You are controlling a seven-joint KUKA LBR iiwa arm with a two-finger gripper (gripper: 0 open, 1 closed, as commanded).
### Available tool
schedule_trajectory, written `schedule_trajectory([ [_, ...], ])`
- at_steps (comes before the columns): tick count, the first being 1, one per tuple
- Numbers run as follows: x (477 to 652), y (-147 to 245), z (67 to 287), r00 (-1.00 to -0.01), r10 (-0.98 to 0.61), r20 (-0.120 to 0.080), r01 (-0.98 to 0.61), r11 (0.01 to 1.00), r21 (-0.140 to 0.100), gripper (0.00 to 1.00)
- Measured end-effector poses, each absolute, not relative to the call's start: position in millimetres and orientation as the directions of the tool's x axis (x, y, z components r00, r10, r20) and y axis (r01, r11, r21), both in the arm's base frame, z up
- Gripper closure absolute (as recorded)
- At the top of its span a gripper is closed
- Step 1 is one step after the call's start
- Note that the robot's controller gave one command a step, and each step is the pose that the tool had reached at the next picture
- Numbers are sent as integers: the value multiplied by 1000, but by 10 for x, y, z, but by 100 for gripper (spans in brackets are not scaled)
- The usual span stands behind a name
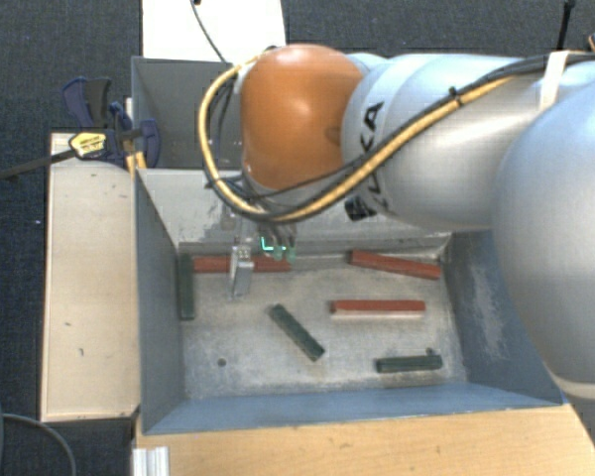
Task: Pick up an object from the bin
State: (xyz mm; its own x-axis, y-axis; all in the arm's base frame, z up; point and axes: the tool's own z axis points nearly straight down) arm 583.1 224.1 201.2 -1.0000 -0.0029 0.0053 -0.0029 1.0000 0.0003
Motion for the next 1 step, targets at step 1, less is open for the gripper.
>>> schedule_trajectory([
  [1,5632,1573,1121,-1000,28,7,28,1000,-4,0],
])
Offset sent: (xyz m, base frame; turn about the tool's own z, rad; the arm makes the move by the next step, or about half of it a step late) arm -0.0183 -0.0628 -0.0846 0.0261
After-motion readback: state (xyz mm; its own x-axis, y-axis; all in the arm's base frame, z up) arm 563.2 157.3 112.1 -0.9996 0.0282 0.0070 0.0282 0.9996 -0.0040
